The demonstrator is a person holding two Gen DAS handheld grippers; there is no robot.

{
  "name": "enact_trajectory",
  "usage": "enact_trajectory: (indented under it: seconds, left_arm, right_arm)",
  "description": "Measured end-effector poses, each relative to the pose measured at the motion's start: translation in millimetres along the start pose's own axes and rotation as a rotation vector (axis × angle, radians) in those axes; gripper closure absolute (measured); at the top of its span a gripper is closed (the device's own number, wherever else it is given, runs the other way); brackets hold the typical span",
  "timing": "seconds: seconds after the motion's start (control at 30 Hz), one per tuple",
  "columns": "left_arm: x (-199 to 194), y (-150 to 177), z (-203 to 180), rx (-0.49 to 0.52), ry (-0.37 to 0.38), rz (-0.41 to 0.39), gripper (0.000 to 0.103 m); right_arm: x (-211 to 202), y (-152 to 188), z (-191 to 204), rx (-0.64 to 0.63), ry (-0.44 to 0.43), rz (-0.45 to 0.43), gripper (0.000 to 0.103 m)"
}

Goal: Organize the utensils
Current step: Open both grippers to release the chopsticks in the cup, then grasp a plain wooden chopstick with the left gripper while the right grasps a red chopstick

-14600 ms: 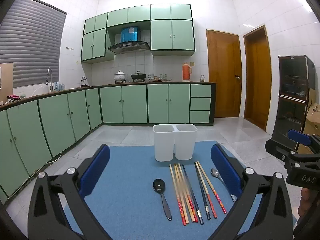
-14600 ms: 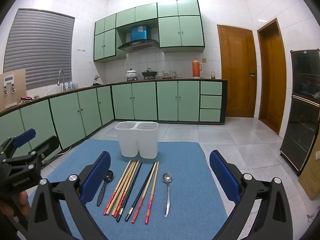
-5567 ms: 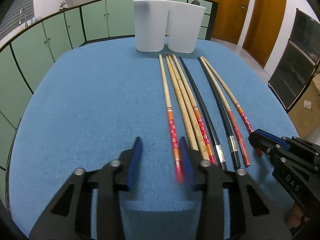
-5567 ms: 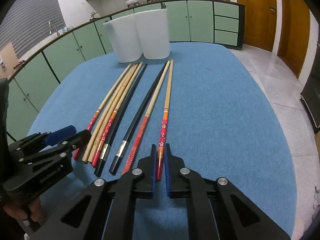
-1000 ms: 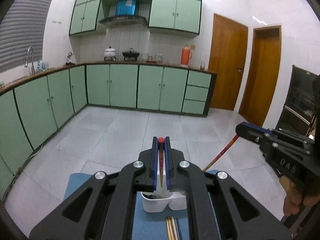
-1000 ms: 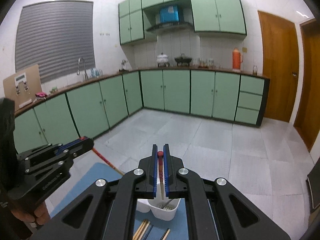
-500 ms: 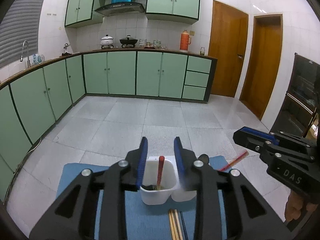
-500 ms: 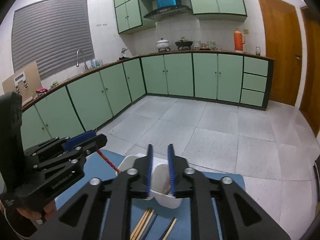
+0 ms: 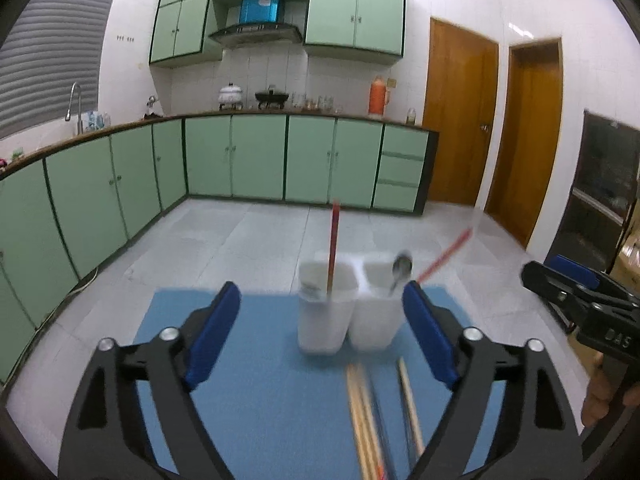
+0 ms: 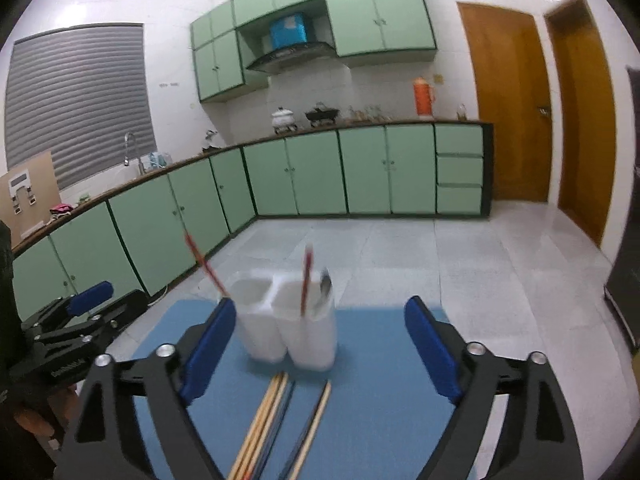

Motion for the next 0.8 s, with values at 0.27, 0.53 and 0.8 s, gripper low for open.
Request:
enact_trajectory:
  seconds: [0.27, 0.53, 0.8]
  left_arm:
    - [-1, 89, 8, 0.028, 0.004, 0.145, 0.012]
    - [2, 149, 17, 0.056, -0.011, 0.242, 0.012]
    - [10, 181, 12, 0.057, -0.012, 0.311, 0.012]
  right_arm:
    - [-5, 96, -14, 0.057, 0.052, 0.13, 0.006]
    - [0, 152, -4, 0.039, 0.068, 0.23, 0.009]
    - [19, 191, 12, 0.014, 0.036, 0.355, 0.056]
Point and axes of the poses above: each gripper's, at about its wrist camera, not at the fingertips, and x roughly the way its jaws point, z to its left, y to its underside, the point moved 8 cm from there along x, roughly the way its jaws point, and after that the axes turned 1 degree about x, right-handed, at the moved point
